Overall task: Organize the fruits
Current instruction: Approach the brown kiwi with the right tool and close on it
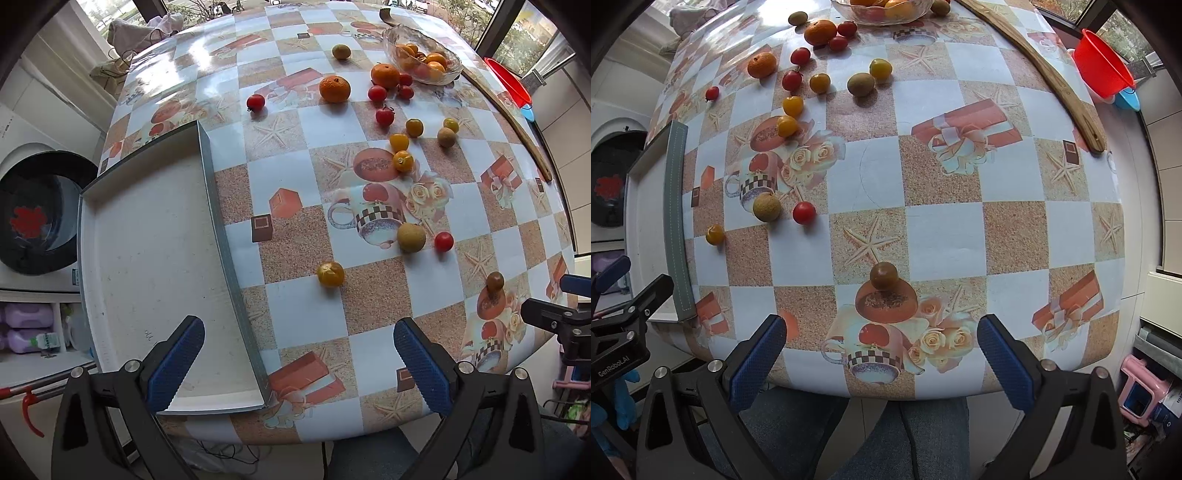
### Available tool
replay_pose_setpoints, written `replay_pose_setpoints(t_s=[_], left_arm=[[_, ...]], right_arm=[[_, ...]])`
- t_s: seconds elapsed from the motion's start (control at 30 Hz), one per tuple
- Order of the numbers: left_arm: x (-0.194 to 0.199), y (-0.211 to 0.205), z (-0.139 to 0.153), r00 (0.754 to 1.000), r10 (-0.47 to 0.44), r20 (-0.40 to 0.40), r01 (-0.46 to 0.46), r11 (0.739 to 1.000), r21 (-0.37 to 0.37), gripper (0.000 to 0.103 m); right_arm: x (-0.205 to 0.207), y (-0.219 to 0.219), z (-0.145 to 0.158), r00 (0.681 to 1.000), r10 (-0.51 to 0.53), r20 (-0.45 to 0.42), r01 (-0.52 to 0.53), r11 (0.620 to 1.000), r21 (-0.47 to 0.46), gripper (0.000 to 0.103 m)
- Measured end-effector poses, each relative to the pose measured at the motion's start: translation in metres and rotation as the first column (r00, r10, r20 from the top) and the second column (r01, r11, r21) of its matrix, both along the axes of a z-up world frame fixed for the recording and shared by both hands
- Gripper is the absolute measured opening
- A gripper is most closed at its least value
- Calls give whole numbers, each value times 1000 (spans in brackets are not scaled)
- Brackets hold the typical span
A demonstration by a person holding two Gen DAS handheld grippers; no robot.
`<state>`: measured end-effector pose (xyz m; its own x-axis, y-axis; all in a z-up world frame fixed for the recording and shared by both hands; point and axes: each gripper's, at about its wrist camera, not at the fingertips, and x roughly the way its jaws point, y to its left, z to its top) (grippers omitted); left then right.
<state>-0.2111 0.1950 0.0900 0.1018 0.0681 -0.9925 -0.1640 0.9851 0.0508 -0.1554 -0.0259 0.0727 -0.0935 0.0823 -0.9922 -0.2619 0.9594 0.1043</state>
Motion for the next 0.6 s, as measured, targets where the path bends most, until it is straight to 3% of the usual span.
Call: replay_pose_setpoints(t_s=[0.6], left_arm=[[7, 0, -14, 1000, -6, -10, 6, 1000, 3, 103]], right_arm=[[-5, -3, -13, 1000, 0, -16, -1, 1000, -20, 103]])
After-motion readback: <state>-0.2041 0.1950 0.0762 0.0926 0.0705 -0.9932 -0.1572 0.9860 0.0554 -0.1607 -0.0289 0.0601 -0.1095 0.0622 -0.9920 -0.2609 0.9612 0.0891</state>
